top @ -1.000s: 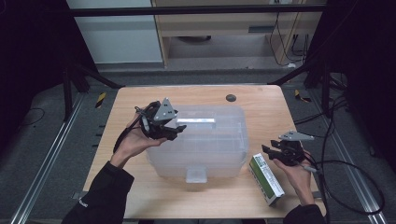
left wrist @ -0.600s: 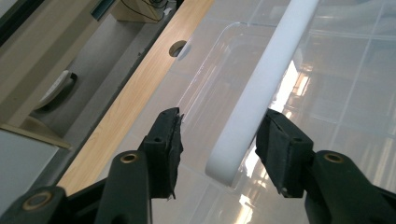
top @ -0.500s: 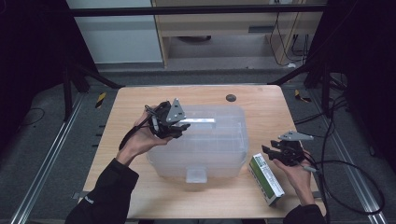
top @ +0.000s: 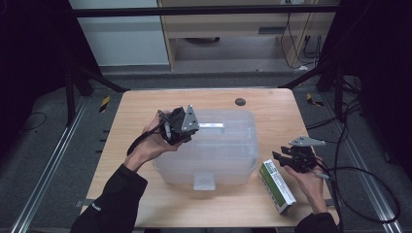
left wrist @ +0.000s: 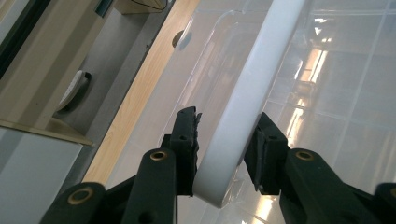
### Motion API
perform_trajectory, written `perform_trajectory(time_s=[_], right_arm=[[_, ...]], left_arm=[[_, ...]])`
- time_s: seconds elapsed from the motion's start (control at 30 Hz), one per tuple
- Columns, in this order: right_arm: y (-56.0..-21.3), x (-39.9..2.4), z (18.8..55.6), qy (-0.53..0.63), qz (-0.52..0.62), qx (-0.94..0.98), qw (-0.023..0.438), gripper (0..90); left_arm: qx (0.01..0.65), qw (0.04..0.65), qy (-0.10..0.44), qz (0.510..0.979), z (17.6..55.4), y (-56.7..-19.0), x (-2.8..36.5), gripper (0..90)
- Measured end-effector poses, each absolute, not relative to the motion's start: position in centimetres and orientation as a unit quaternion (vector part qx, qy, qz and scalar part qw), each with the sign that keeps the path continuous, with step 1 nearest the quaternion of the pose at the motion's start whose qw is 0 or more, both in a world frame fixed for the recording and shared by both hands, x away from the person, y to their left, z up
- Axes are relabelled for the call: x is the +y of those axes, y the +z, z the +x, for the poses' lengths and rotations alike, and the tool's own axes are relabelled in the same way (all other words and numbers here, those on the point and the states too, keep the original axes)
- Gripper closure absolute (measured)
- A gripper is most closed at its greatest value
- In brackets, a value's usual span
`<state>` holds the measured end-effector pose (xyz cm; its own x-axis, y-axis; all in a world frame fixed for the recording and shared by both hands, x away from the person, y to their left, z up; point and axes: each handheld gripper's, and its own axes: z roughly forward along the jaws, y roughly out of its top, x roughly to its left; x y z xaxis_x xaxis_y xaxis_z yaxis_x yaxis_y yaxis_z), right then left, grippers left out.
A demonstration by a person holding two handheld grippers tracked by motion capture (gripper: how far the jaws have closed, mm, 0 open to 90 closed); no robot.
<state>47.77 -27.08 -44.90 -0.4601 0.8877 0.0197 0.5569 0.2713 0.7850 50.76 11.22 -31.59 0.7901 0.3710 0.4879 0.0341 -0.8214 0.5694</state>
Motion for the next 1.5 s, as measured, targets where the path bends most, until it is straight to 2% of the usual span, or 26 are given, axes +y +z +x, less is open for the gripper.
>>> perform_trajectory(time_s=[0.87,1.1,1.33,1.5], right_arm=[[-44.0,-27.1,47.5,0.383,0.469,0.766,0.216,66.4],[-42.9,-26.9,47.1,0.396,0.455,0.769,0.213,74.5],[-41.5,-26.5,46.5,0.417,0.433,0.771,0.209,90.0],[-40.7,-26.1,46.1,0.433,0.419,0.773,0.196,90.0]], left_arm=[[0.082,0.226,0.331,0.912,50.3,-31.0,10.5,68.0],[0.085,0.229,0.327,0.913,50.6,-30.8,10.6,67.9],[0.094,0.234,0.332,0.909,51.0,-30.4,10.6,67.3],[0.102,0.242,0.344,0.901,51.3,-30.2,10.7,66.7]])
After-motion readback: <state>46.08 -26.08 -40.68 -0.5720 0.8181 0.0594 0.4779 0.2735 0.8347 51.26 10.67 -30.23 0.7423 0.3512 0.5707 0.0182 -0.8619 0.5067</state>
